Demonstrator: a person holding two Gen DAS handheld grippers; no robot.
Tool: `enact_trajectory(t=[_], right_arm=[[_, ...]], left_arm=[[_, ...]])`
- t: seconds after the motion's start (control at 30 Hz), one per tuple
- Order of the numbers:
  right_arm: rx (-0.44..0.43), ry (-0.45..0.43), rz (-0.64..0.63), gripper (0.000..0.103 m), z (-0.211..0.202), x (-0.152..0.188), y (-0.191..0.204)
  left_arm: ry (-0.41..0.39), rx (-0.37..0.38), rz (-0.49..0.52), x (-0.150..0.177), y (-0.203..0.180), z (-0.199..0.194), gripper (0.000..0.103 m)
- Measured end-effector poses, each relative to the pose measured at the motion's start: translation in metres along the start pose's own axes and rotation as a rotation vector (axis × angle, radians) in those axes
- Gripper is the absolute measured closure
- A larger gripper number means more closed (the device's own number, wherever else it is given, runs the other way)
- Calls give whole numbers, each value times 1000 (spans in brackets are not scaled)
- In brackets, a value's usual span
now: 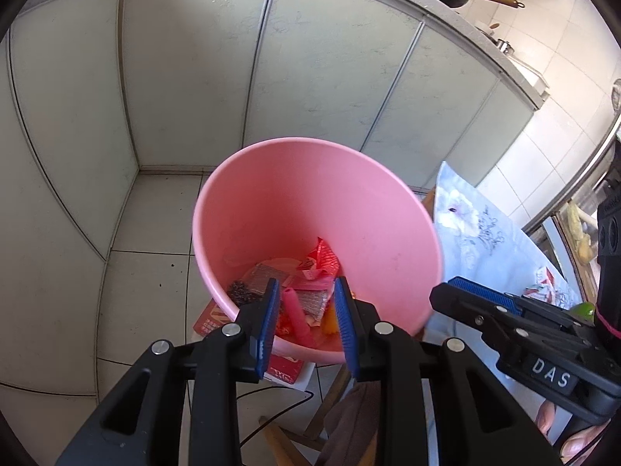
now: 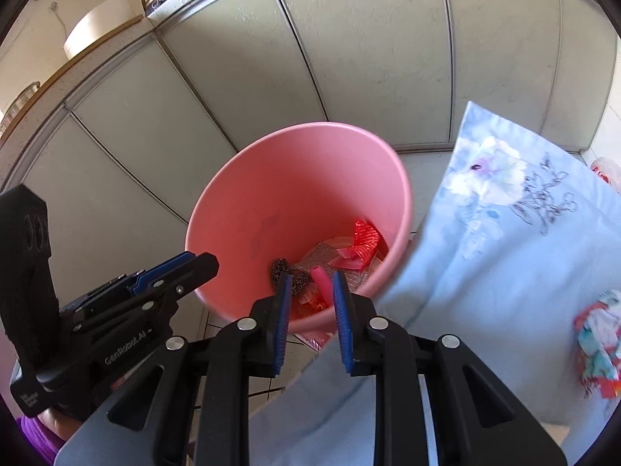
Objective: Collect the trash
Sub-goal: 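Move both open tools away from the bucket back toward the table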
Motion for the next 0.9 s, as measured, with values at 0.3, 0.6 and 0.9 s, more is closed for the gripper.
enact_trajectory(t=[0.3,0.6,0.9], right_arm=[[11,-58,30,81,-41,26,-23],[23,-94,94,81,-78,61,-70],[55,-103,195,80,-98,110,-117]], left_arm=[[5,54,31,7,-24,-11,75],[21,116,135,23,-65,-13,75],[93,165,225,46,-111,3,74]])
Point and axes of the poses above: each gripper's, at about its wrist camera, not at the fingertips, and z roughly the way its jaws point, y to its left, x to its underside, the point moved 4 cm from there along z, roughly the way its jaws point, and after that the axes turned 7 degrees about x, right-handed, at the moved point
